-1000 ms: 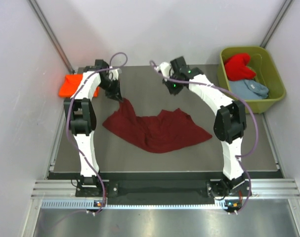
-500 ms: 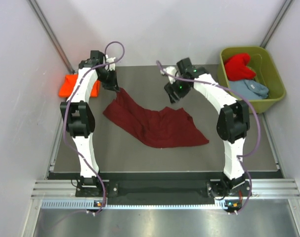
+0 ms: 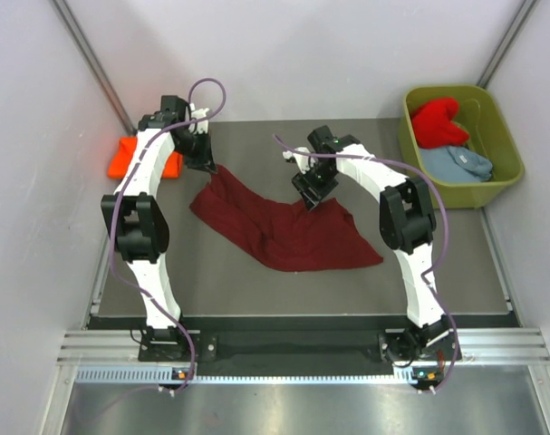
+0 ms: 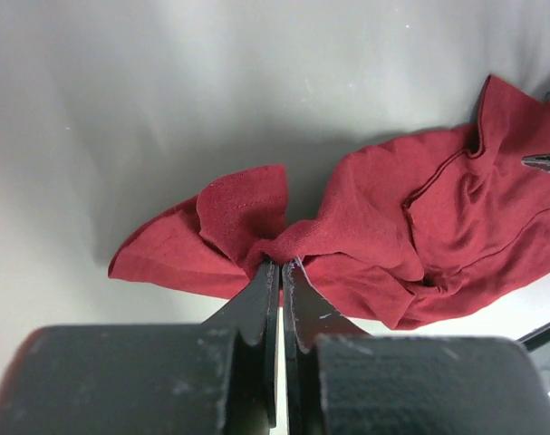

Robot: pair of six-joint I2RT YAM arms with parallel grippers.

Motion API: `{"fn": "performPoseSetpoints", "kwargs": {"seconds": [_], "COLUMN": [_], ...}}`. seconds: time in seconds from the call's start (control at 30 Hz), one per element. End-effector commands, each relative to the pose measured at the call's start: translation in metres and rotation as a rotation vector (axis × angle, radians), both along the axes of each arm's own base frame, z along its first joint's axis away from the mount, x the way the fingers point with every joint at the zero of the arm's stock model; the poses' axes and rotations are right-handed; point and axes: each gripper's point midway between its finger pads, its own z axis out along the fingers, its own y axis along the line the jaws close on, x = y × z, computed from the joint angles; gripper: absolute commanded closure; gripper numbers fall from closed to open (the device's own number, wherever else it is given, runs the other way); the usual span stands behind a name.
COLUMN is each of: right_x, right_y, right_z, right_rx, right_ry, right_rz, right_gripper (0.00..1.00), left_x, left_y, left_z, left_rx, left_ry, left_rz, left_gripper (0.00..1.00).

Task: Fold and stack the t-shirts
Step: Flatten the tshirt out

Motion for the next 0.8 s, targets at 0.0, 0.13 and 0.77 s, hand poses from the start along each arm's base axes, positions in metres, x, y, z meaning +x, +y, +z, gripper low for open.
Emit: {"fn": "performPoseSetpoints", "kwargs": {"seconds": [0.0, 0.13, 0.77], "right_x": [0.010, 0.005, 0.052], "right_y": [0.000, -0.005, 0.010], "right_z": [0.006, -0.002, 0.195], "right_rx": [-0.013, -0.037, 0.154], "right_ry": [-0.043, -0.027, -0.451], "right_rz": [0.012, 0.025, -0.015], "right_gripper": [0.39, 0.75, 1.00], "left_x": [0.001, 0.002, 0.066], "left_y": [0.001, 0.000, 0.008], "left_z": [0.030, 0.027, 0.033], "left_rx": [-0.005, -0.008, 0.032], "left_ry": [-0.087, -0.083, -0.190], "left_rz": [0.005, 0.006, 0.055], "left_gripper": [1.00, 1.00, 1.00]}}
